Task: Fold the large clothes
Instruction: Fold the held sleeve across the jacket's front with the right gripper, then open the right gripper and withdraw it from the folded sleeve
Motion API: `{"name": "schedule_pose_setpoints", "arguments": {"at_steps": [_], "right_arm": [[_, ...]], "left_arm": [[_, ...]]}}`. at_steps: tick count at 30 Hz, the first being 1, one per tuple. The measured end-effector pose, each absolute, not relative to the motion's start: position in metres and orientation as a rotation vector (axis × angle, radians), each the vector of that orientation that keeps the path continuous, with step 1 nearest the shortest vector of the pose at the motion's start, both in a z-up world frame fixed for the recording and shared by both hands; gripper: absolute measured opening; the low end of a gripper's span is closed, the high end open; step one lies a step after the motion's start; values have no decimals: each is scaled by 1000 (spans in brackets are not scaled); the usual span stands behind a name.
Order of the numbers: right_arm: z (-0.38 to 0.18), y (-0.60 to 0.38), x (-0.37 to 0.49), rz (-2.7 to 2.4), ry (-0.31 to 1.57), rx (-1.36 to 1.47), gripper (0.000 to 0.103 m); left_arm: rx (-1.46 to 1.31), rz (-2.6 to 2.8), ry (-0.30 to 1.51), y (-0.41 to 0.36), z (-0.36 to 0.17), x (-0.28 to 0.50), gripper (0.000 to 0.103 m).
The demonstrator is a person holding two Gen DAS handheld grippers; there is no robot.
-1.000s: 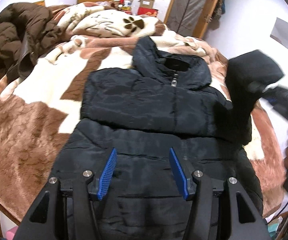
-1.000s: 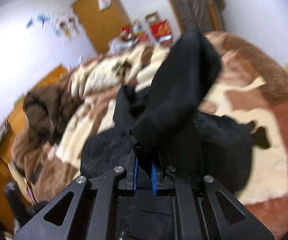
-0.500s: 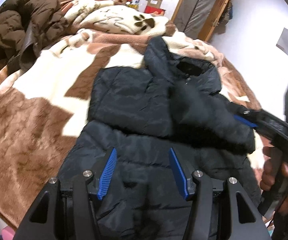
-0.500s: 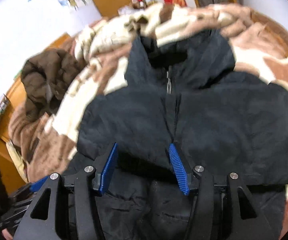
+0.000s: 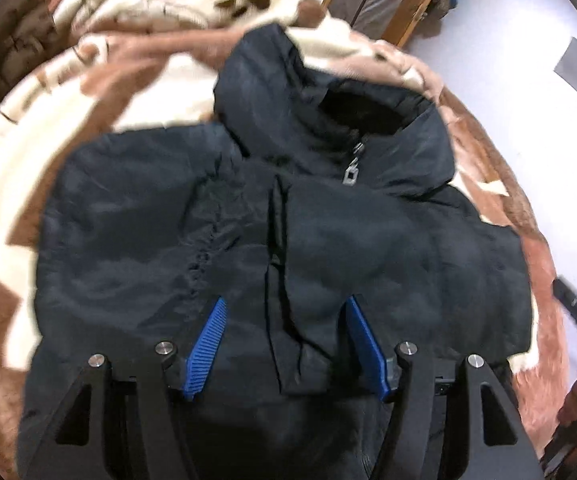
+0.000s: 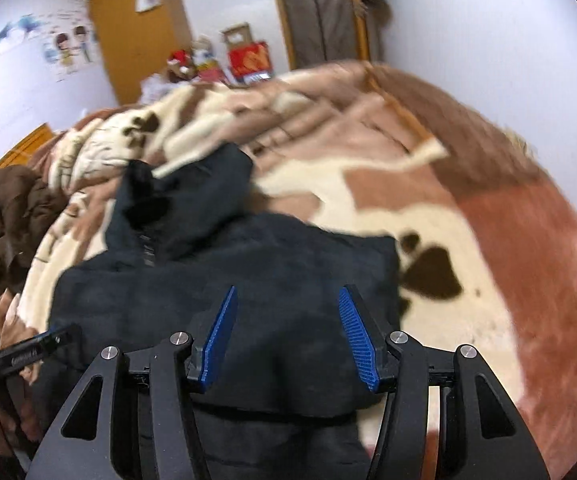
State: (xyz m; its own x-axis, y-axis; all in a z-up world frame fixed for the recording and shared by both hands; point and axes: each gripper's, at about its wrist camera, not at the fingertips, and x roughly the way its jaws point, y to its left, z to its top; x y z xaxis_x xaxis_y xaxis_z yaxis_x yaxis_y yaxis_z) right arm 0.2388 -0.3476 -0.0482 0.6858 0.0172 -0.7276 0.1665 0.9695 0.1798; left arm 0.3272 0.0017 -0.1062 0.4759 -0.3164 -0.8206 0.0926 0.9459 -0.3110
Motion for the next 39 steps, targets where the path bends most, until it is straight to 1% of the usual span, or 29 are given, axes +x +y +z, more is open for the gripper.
{"name": "schedule_pose_setpoints", "arguments": {"at_steps": [1,2,3,5,7,10,14,17,20,23,25,26,29,32,34,37,39], "right_arm": [[-62,-349,244,-81,844,238,40],[-76,-347,251,-72,875,231,40],[-89,-342,258,-60,906,223,39],[-109,-330,269,-39,940,192,39],[-121,-317,277,-45,946,150,39],[-121,-314,282,-54,963,158,39],[-88,-330,265,-47,890,212,39],[-63,-342,262,-58,818,219,39],[-61,-347,283,-66,833,204,39],[-83,-349,306,-65,901,215,39],[-104,-348,319,-69,944,202,39],[-111,-348,321,-64,953,198,39],[-123,-346,323,-62,952,195,39],[-124,-339,324,-75,960,144,39],[-112,-338,319,-89,962,127,39],[-86,-341,297,-72,915,199,39],[-73,-337,271,-58,885,235,39]], "left_arm": [[-235,-258,1037,1,-110,329,57],[-216,-257,1022,0,-111,329,40],[-199,-255,1015,-2,-111,328,29],[-156,-236,997,-3,-110,327,26],[-128,-225,992,-3,-109,328,25],[-121,-216,1003,-1,-107,330,25],[-109,-195,967,5,-86,317,25],[-94,-160,873,6,-59,308,25],[-76,-175,830,-6,-46,317,25],[-47,-202,866,-23,-63,338,25],[-27,-190,932,-29,-89,353,26],[-24,-190,957,-30,-105,360,29],[-21,-187,949,-29,-124,365,29],[13,-178,955,-34,-122,368,29],[16,-170,957,-32,-109,364,29],[-17,-204,900,-21,-84,338,29],[-21,-232,867,-17,-77,317,29]]}}
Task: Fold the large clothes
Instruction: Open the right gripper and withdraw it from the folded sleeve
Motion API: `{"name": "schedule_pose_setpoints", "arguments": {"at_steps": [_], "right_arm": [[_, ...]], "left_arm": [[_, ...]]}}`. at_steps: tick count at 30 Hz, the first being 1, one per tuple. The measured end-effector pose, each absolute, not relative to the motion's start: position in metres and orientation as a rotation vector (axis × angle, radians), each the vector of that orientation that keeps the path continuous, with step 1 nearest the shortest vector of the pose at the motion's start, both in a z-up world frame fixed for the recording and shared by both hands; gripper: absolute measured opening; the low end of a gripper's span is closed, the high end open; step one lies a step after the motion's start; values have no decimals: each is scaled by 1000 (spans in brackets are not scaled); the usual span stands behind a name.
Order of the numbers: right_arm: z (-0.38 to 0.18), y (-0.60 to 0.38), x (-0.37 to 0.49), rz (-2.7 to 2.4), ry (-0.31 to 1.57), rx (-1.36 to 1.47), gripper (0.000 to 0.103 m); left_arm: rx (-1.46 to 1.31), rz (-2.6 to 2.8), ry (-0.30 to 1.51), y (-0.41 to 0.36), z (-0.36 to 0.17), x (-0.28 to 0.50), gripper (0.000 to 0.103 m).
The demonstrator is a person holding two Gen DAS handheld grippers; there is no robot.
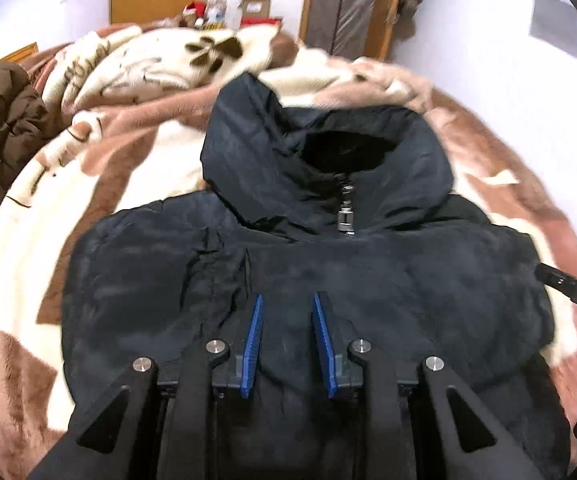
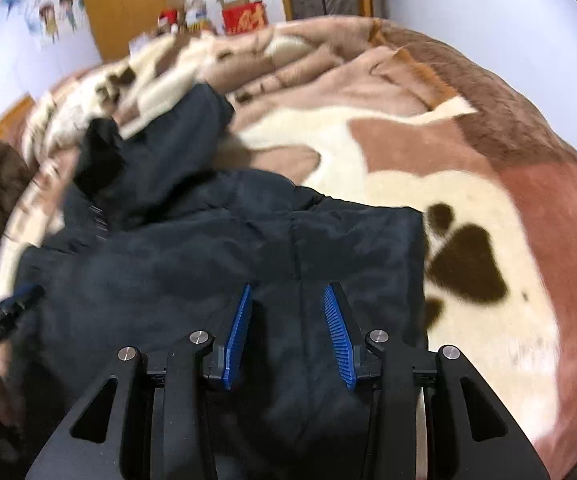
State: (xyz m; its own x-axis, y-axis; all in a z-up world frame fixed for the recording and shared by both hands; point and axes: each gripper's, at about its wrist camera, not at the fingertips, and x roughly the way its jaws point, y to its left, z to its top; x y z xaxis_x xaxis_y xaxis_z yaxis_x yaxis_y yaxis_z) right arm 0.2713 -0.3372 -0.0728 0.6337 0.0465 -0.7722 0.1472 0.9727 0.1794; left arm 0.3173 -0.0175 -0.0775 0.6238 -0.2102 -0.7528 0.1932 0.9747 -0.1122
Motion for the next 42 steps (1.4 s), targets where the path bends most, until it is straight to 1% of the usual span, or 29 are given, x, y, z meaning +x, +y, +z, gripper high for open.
{"name": "schedule_pose_setpoints", "arguments": {"at_steps": [2,4,6,8,11,17,27,31,32,35,42], "right_arm": [[-75,-330,258,-38,884,233,39],[-94,-323,258,-36,943,220,39],[-113,-321,264,-34,987,220,39],[-117,-319,268,-41,983,207,39],[-106,-318,264,-52,970,205,39],[-51,-323,217,-71,841,225,39],[73,-312,117,-82,584,216,39],[100,-291,79,-75,526,198,43],[101,-283,70,-76,526,186,43],[93,-266,53,-62,547,171,43],[50,-236,16,-24,656,155,43]], "left_arm": [[14,-239,892,-20,-89,309,29],[23,-222,955,-21,-110,316,29],[-11,-229,978,-20,-120,322,30],[-3,-218,981,-22,-120,324,30],[13,-210,981,-23,-111,318,30],[-13,-229,958,-7,-73,274,30],[-56,-279,828,17,13,175,30],[-60,-289,787,25,38,142,30],[-60,-291,782,26,41,134,31],[-66,-287,772,35,45,107,37],[-82,-243,827,53,24,67,38]]}}
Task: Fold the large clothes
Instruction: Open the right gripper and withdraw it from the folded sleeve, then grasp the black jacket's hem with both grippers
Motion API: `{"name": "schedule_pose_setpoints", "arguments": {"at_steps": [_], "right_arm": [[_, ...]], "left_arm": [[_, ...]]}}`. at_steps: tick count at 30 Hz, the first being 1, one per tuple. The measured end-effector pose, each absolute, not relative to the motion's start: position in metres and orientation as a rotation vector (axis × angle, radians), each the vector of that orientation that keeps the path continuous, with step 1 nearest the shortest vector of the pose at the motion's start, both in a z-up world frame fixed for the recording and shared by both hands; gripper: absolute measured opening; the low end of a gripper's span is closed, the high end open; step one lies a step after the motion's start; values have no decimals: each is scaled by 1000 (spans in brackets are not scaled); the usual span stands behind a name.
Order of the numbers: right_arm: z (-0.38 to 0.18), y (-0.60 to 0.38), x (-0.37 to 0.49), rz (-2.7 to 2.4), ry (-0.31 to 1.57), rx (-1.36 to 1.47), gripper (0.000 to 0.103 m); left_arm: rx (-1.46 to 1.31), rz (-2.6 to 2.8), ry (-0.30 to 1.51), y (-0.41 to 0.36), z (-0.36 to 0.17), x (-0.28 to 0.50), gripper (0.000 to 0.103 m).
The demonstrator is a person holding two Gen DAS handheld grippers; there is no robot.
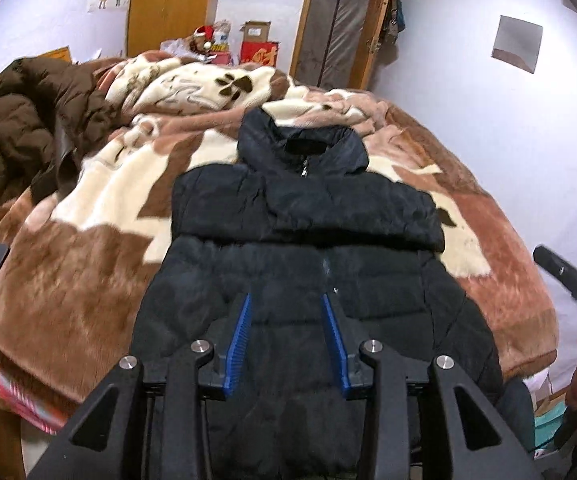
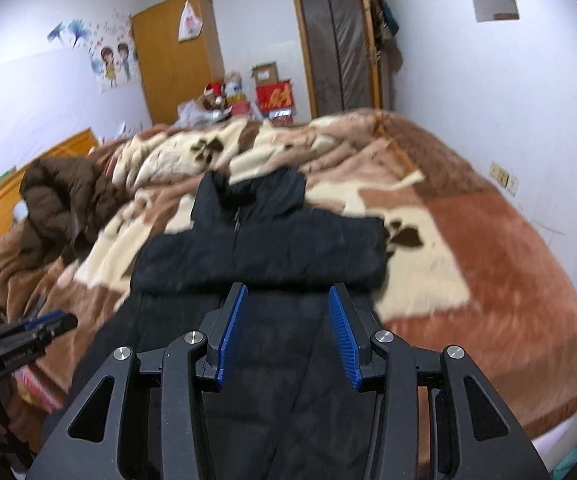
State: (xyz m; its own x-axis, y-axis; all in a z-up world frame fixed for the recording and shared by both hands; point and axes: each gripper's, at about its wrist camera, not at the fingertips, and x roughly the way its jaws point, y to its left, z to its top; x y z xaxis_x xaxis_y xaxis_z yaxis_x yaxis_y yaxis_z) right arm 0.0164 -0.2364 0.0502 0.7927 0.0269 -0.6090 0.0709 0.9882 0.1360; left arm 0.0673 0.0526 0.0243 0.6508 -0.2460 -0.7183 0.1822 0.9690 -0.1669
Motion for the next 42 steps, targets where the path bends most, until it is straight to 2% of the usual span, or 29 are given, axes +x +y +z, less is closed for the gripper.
{"name": "schedule_pose_setpoints", "arguments": {"at_steps": [8,12,20,38,42], "right_arm": [[32,-224,19,27,707,142,43],[33,-224,34,39,713,152,43],[36,-229,76,61,735,167,43],[28,-250,205,85,782,134,47],[24,-258,253,90,793,111,58]], "left_arm": [[-77,-240,867,52,15,69,38],[-82,-240,864,49,19,82,44],[-70,-235,833,42,35,126,50],[10,-240,853,16,23,247,50],[13,-247,846,13,23,297,53]]}}
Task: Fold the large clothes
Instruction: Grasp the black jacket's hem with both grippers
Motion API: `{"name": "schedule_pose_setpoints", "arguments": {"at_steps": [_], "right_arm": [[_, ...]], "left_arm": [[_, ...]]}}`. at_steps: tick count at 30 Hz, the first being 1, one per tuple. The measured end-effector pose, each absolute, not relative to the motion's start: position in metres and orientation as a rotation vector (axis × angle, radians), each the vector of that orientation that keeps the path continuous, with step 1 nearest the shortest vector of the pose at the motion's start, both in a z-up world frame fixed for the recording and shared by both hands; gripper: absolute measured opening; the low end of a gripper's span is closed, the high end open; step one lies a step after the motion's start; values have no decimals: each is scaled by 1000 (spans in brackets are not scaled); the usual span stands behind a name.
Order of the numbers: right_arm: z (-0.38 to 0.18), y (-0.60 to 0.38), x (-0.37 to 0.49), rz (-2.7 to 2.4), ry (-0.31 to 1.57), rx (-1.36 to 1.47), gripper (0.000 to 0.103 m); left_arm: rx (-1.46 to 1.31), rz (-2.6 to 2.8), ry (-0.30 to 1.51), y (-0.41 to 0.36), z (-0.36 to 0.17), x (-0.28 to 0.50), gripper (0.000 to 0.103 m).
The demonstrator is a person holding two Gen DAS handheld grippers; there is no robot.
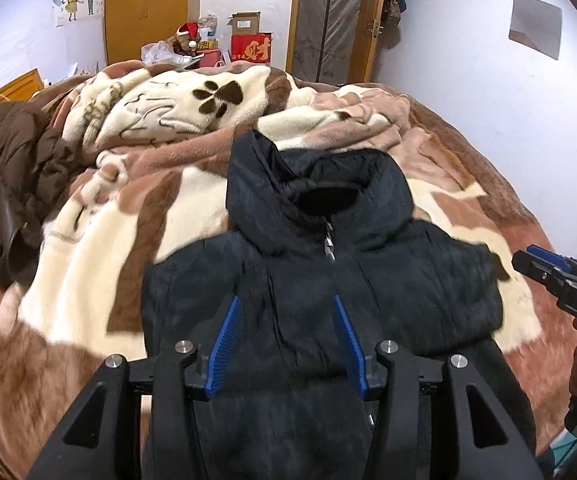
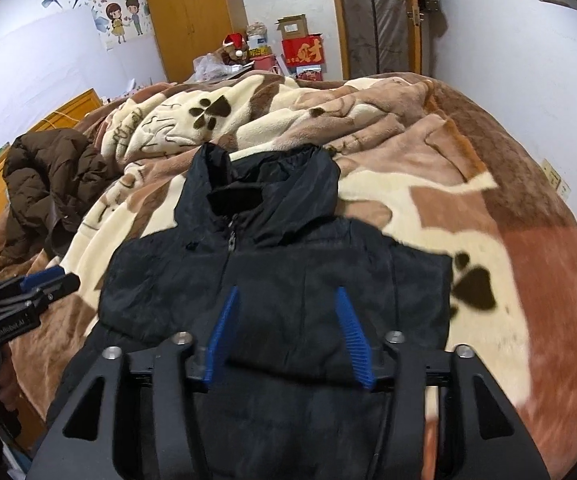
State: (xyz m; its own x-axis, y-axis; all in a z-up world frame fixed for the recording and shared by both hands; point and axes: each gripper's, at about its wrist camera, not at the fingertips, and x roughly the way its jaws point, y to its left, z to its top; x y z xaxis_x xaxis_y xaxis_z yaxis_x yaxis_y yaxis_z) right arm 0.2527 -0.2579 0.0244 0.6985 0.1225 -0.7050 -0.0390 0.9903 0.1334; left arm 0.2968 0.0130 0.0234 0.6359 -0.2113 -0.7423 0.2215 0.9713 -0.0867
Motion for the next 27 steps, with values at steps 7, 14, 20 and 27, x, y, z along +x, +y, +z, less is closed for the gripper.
{"name": "schedule_pose_setpoints", "arguments": {"at_steps": [7,14,20,27], "right_arm": [[10,-277,344,105,842,143,59],[-17,-289,437,113,895,136,59],[-36,-276,515,121,940,68,59],[-79,-280,561,40,1091,57,29]], "left_arm": [[-32,-247,864,9,10,400,63],[-31,-163,927,6,-30,503,64],[-22,-122,957,-2,-65,569,64],[-28,-163,1004,-12,-89,590,8]]}}
